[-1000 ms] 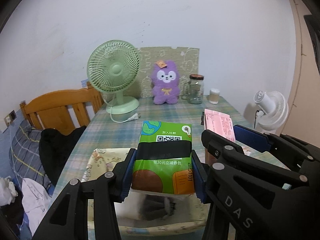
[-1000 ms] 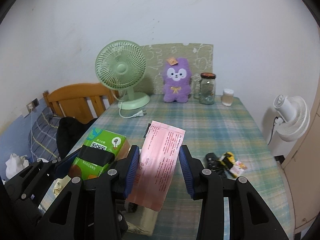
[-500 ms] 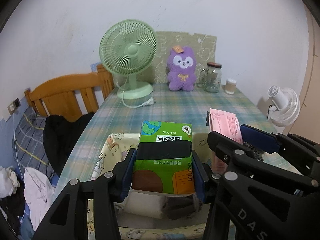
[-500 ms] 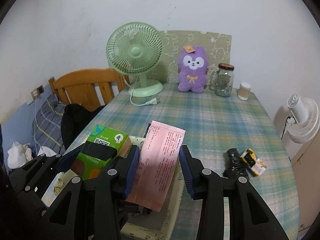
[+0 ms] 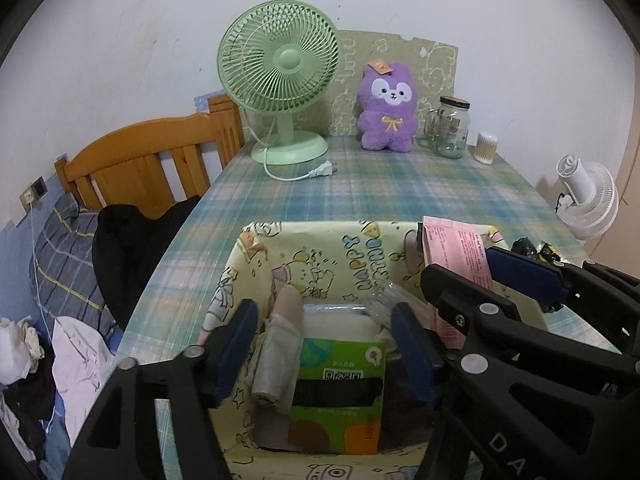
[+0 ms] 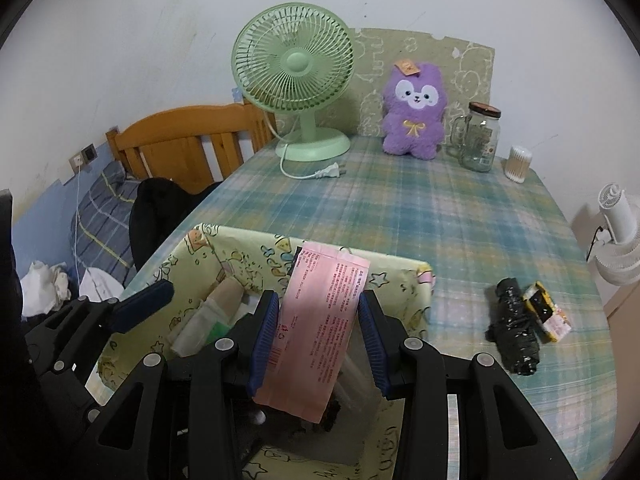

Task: Organize soft objects
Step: 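Release the green pack with the left tool while the right tool drops the pink packet into the box, then lift both tools out of the yellow box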

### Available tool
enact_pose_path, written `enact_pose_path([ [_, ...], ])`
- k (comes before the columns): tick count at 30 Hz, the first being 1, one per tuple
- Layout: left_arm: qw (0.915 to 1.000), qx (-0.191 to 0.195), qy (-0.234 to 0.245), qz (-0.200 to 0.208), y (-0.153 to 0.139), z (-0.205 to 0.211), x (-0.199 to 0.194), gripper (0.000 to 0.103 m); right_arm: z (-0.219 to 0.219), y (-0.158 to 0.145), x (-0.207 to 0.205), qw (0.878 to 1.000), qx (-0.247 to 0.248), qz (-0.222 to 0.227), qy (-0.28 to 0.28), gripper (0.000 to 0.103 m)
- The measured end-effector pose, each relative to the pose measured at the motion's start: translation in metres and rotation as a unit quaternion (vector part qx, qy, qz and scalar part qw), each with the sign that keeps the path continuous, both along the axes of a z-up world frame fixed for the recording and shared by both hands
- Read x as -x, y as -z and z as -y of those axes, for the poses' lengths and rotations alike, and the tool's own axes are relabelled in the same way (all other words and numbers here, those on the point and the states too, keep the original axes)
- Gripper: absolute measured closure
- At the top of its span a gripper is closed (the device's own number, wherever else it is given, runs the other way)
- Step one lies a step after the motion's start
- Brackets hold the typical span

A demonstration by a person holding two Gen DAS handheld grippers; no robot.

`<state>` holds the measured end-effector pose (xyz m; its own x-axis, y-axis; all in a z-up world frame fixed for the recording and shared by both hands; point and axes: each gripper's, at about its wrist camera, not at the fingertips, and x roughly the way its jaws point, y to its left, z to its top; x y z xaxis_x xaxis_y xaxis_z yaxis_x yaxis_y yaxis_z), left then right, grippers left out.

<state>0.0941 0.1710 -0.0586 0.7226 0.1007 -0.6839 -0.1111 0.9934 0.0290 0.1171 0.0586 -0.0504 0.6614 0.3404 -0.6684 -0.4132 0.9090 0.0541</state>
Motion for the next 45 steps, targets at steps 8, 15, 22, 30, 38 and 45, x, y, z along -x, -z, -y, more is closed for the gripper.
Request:
enact_pose_path([
  [8,0.9999,0.002,-0.001,-0.011,0.003,-0.005,0.004,0.022,-0.006,0.008,-0.002,1.000,-0.006,-0.014,-0.008,0.058],
  [15,0.9999,0.009,-0.003,-0.011,0.002,-0.006,0.006,0.020,-0.008,0.005,0.003,1.000,0.000,-0.008,-0.014,0.056],
  [22,0.9997,0.025,0.000,-0.003,-0.006,-0.002,0.016,0.019,0.001,-0.005,0.014,1.000,-0.007,0.004,-0.009,0.037],
  [30,0.9993,0.026,0.003,0.026,-0.026,0.009,0.028,0.017,0.014,-0.025,0.027,0.999,-0.019,0.026,0.002,0.027],
  [38,0.9985,0.015,0.005,0.052,-0.047,0.021,0.040,0.016,0.026,-0.043,0.039,0.998,-0.035,0.044,0.010,0.021],
  [45,0.9974,0.018,0.001,0.070,-0.063,0.033,0.049,0.006,0.044,-0.062,0.048,0.996,-0.053,0.063,0.017,0.014],
])
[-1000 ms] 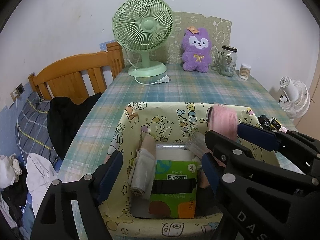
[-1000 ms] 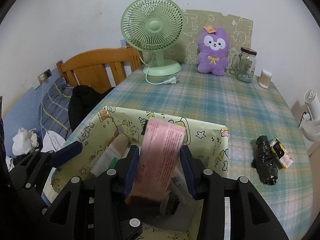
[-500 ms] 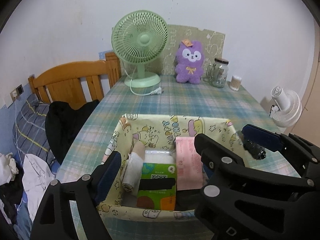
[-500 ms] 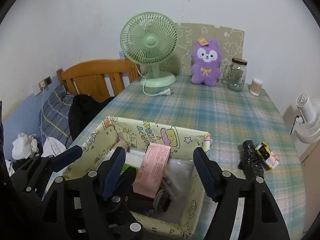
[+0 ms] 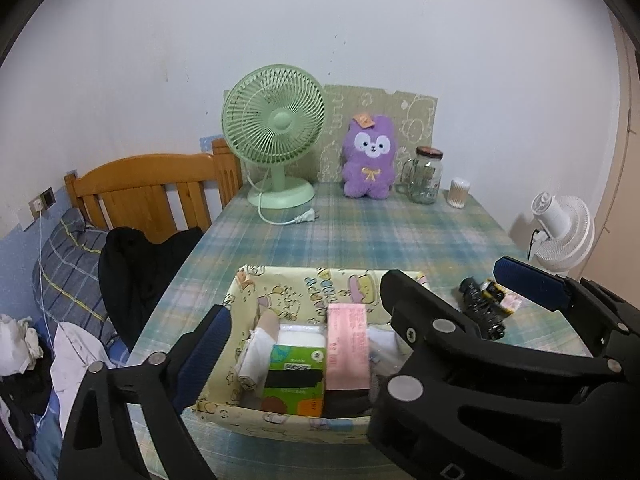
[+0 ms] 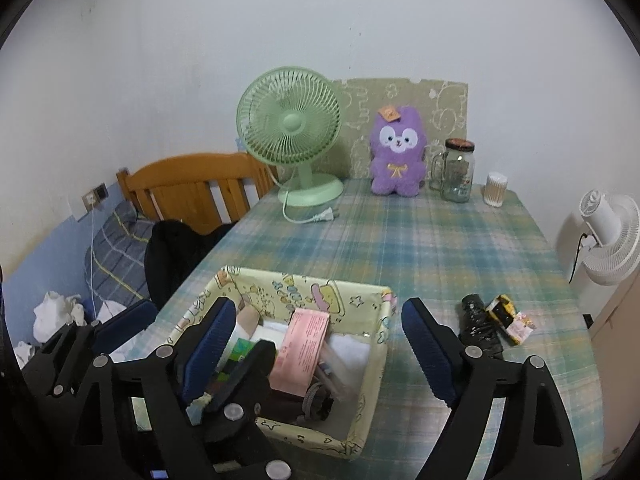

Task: Organize soft objects
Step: 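Lift both tools out of the yellow box, then move both tools toward the black umbrella and snack bag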

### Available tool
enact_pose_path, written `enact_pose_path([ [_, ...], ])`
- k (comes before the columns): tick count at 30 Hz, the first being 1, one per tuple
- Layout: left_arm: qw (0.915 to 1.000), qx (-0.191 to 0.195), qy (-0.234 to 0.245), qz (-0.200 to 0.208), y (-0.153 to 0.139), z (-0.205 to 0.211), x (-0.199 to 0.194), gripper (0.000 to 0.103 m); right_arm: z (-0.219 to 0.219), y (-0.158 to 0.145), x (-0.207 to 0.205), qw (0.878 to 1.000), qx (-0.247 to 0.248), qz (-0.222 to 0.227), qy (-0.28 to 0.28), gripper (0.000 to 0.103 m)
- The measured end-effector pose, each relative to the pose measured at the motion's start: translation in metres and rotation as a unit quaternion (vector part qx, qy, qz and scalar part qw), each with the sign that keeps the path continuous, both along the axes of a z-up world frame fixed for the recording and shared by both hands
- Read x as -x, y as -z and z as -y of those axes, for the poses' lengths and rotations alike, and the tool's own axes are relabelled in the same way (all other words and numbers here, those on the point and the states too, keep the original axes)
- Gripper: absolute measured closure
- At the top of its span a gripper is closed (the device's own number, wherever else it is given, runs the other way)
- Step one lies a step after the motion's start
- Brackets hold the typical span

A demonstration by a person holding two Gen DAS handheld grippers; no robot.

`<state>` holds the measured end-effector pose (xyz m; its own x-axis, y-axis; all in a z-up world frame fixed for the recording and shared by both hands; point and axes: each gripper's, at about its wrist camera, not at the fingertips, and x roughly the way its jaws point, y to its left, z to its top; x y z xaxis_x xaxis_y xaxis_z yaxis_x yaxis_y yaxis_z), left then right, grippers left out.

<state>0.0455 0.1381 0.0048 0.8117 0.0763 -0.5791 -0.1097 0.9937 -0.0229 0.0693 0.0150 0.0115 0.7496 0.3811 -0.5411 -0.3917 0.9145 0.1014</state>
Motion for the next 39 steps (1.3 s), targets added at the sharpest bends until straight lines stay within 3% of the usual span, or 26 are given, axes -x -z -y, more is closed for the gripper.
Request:
enact_pose_path([
  [12,0.9996,-0.009,0.010,0.024,-0.020,0.034,0.011,0.002,0.037,-0.020,0.013,0.999,-0.013,0.028,0.024,0.003],
  [25,0.9992,-0.009,0.021,0.033,-0.030,0.076,0.008,0.002,0.079,-0.034,0.014,0.997,-0.012,0.056,0.045,0.002],
  [39,0.9987,-0.011,0.040,0.031,-0.023,0.120,-0.007,0.002,0.124,-0.027,0.002,0.996,-0.015,0.052,0.067,0.002],
])
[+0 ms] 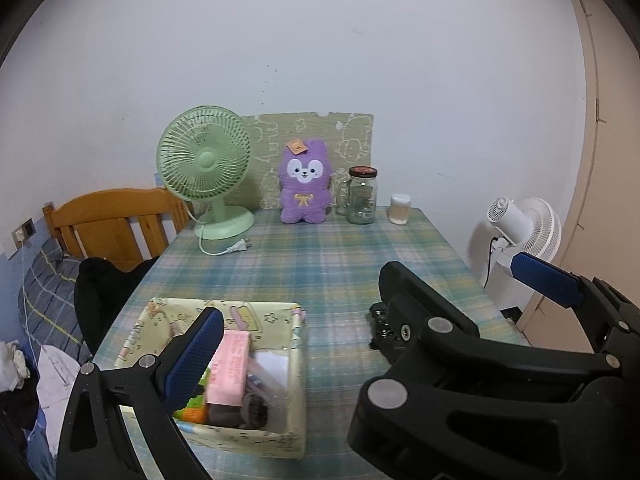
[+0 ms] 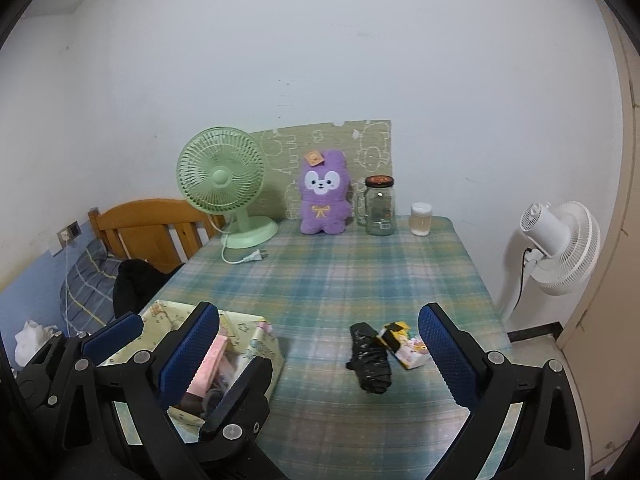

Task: Organize soft objects
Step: 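Move both tools toward the black umbrella and snack bag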

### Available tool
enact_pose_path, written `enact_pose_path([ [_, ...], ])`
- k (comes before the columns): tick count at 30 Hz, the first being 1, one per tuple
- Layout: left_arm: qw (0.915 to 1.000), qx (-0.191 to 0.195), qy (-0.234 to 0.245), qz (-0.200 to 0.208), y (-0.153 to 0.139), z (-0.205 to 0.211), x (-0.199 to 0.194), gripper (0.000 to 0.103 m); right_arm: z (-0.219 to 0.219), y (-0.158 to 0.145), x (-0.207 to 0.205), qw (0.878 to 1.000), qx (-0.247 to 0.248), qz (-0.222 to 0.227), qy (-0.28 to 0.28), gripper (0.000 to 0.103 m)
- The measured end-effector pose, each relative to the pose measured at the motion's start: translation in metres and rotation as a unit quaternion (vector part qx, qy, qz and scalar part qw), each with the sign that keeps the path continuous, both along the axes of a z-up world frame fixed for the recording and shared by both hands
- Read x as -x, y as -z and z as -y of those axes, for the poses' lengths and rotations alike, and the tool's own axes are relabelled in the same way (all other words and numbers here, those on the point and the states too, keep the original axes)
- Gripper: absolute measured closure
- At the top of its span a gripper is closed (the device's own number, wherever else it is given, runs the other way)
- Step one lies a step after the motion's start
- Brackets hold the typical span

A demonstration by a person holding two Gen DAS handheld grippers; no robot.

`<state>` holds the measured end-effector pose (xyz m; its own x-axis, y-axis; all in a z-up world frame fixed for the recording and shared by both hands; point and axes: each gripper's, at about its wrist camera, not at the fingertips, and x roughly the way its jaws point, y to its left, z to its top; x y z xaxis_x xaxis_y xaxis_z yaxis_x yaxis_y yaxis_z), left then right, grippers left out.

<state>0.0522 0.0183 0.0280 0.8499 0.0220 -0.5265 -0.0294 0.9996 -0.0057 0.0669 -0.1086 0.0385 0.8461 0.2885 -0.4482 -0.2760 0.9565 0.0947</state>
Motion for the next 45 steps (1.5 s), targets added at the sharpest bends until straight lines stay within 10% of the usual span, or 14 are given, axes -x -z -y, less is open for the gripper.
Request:
enact_pose_path([
  [45,0.9941,0.019,0.042,-0.098,0.100,0.085,-0.076,0.010,0.088,0.097,-0.068,0.996,0.026,-0.056,0.068,0.002],
])
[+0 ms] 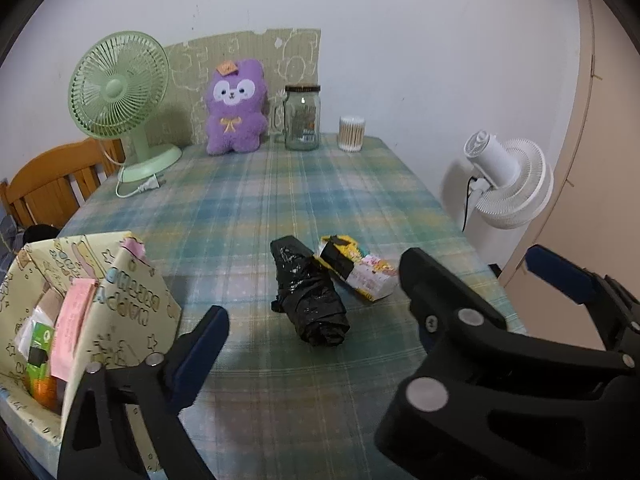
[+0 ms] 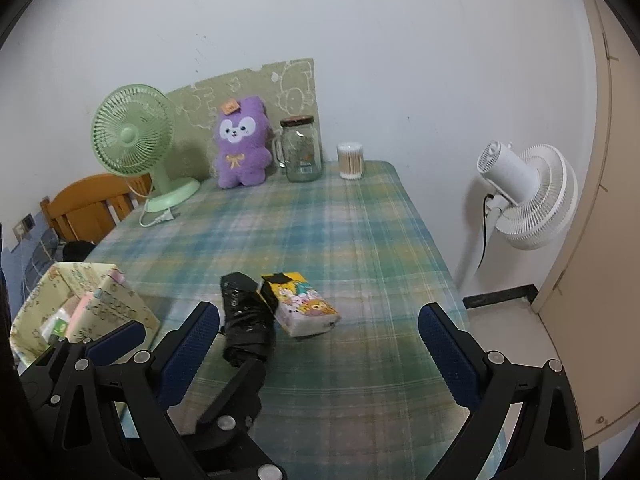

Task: Organize soft objects
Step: 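Move both tools toward the black umbrella and snack bag, then close the left tool on the black umbrella while the right tool grasps the snack bag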

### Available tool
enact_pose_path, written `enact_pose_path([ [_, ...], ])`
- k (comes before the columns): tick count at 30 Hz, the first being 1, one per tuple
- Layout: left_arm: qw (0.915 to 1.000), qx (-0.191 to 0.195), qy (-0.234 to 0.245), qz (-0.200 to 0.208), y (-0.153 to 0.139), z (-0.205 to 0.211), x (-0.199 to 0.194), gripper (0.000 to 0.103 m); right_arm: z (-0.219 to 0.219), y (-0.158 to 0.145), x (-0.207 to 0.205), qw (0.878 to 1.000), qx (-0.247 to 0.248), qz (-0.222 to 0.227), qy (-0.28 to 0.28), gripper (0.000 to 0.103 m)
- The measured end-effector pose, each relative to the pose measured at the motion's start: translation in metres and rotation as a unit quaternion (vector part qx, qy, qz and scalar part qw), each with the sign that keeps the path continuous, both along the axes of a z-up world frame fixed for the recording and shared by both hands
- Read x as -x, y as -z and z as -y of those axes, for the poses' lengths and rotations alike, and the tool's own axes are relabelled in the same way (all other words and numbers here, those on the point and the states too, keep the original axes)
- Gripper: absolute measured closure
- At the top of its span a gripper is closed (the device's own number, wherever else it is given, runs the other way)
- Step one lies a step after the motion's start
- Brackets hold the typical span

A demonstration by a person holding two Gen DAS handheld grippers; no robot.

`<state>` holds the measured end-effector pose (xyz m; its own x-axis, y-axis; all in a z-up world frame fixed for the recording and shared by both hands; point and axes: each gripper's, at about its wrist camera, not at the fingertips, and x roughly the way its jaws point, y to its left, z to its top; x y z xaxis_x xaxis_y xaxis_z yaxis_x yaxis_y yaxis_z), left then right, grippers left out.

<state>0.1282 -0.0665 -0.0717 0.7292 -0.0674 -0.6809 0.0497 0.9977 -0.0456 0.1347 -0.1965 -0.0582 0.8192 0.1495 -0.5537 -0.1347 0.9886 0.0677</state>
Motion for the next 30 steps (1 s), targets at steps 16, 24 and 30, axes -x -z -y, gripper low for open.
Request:
enact_pose_path([
  [16,0.9989,-0.004,-0.020,-0.043,0.028,-0.003,-0.037,0.034,0.001,0.022,-0.039,1.000,0.012,-0.027,-0.001,0.002],
  [24,0.9977,0.003,-0.024,-0.063,0.040,-0.007,-0.052,0.045,-0.002,0.034,-0.056,0.999,0.017,-0.052,-0.002,0.002],
  [30,0.9957,0.013,-0.026,-0.088,0.049,-0.014,-0.056,0.065,-0.008,0.041,-0.063,0.998,0.014,-0.066,-0.017,0.002],
])
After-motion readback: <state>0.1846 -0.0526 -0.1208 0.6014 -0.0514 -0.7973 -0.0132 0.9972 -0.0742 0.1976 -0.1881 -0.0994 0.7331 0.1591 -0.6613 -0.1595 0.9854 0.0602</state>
